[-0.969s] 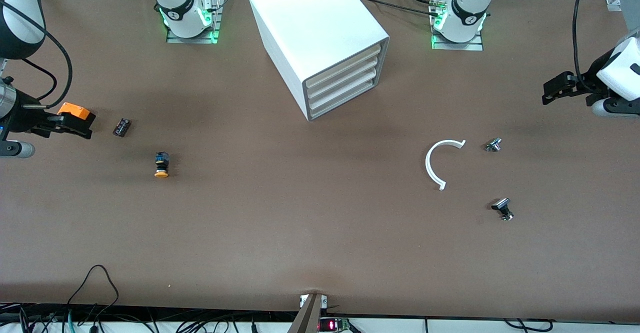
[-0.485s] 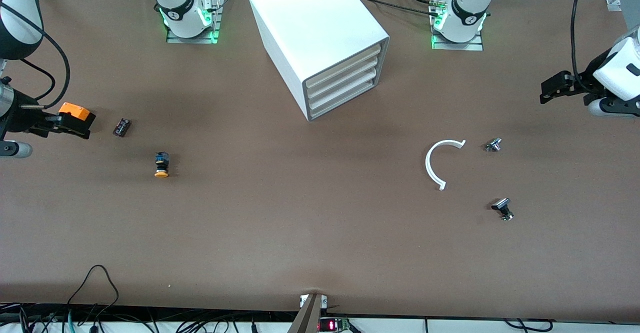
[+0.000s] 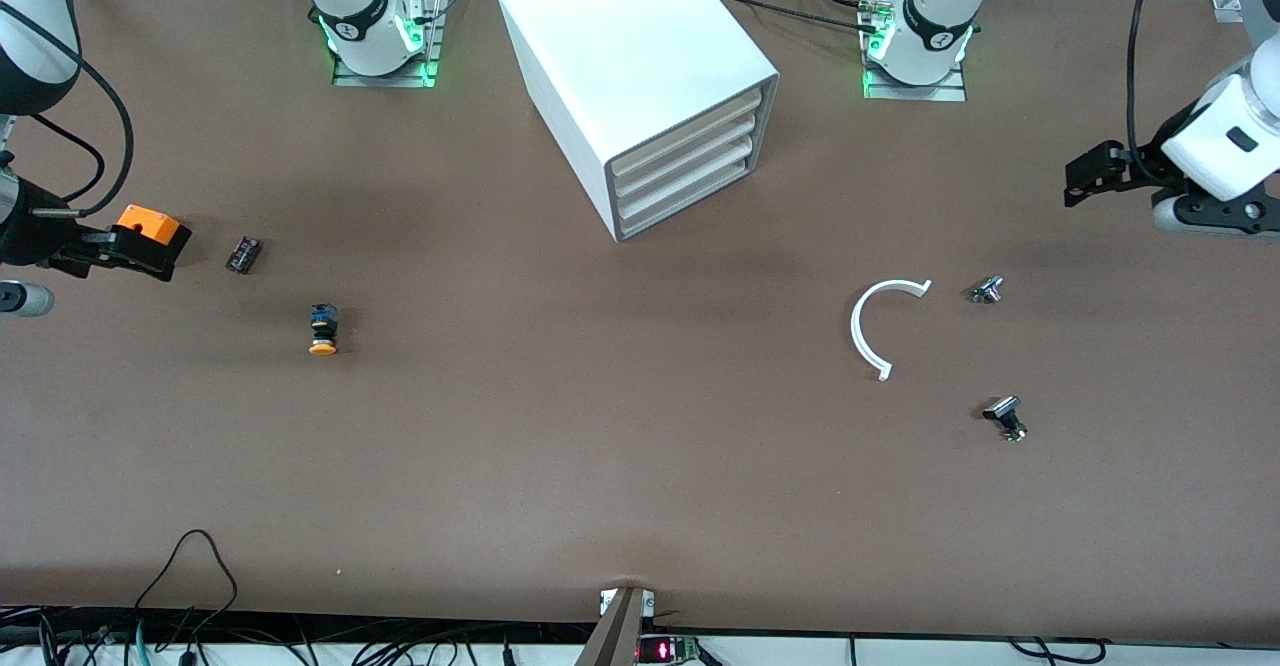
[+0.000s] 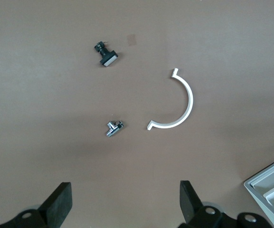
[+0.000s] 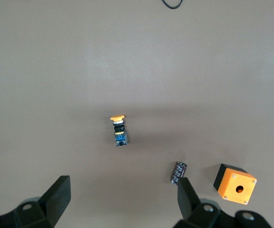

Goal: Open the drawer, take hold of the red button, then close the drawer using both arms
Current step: 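Reach the left gripper to the drawer handle while the right gripper advances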

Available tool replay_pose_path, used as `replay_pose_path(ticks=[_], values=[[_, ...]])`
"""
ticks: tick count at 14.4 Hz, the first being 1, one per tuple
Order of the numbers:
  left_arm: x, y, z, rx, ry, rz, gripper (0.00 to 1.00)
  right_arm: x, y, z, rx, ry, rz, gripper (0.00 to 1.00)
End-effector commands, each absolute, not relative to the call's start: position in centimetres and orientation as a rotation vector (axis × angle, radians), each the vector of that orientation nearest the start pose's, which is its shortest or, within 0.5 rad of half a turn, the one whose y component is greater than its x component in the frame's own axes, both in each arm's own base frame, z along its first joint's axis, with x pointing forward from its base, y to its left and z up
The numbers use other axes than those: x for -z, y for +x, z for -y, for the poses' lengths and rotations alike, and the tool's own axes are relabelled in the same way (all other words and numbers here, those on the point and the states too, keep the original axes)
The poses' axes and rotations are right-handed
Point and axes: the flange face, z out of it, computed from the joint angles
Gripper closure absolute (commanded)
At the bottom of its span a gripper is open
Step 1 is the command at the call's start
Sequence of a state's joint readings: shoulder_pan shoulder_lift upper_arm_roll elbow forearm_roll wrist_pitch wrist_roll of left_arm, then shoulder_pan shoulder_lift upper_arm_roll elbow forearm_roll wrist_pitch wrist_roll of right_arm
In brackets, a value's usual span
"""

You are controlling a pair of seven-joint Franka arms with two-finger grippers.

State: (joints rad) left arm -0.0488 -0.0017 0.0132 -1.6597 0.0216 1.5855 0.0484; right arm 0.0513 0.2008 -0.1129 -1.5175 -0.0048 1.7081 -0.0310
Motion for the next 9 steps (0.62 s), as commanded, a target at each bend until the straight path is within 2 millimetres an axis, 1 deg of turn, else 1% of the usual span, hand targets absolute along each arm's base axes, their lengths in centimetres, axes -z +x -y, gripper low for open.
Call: replay_pose_path(ticks=[1, 3, 4, 5, 6, 7, 8, 9], values=[[-59.6, 55.7, 1.4, -0.115, -3.093, -0.137, 0.0, -54.8, 62.5, 2.8, -0.014, -3.165, -0.052, 0.0], [-59.3, 55.8, 0.5, -0.125, -3.1, -0.118, 0.0, -54.6, 62.5, 2.9, -0.026, -3.162, -0.041, 0.0], [-58.5, 56.2, 0.1, -0.147, -3.101, -0.111, 0.0, -54.3, 62.5, 2.9, -0.034, -3.163, -0.038, 0.0], [-56.0, 57.1, 0.5, -0.214, -3.088, -0.117, 0.0, -54.2, 62.5, 2.7, -0.036, -3.163, -0.033, 0.0], [-53.5, 57.3, 0.4, -0.281, -3.085, -0.121, 0.0, -53.6, 62.8, 2.7, -0.052, -3.161, -0.04, 0.0], [-51.9, 57.3, 0.6, -0.332, -3.095, -0.126, 0.0, -53.2, 62.8, 2.7, -0.064, -3.159, -0.048, 0.0], [-51.7, 57.3, 0.7, -0.34, -3.096, -0.13, 0.0, -53.1, 62.8, 2.7, -0.067, -3.156, -0.056, 0.0], [-51.4, 57.4, 1.6, -0.351, -3.094, -0.152, 0.0, -53.0, 62.8, 2.7, -0.071, -3.156, -0.051, 0.0]])
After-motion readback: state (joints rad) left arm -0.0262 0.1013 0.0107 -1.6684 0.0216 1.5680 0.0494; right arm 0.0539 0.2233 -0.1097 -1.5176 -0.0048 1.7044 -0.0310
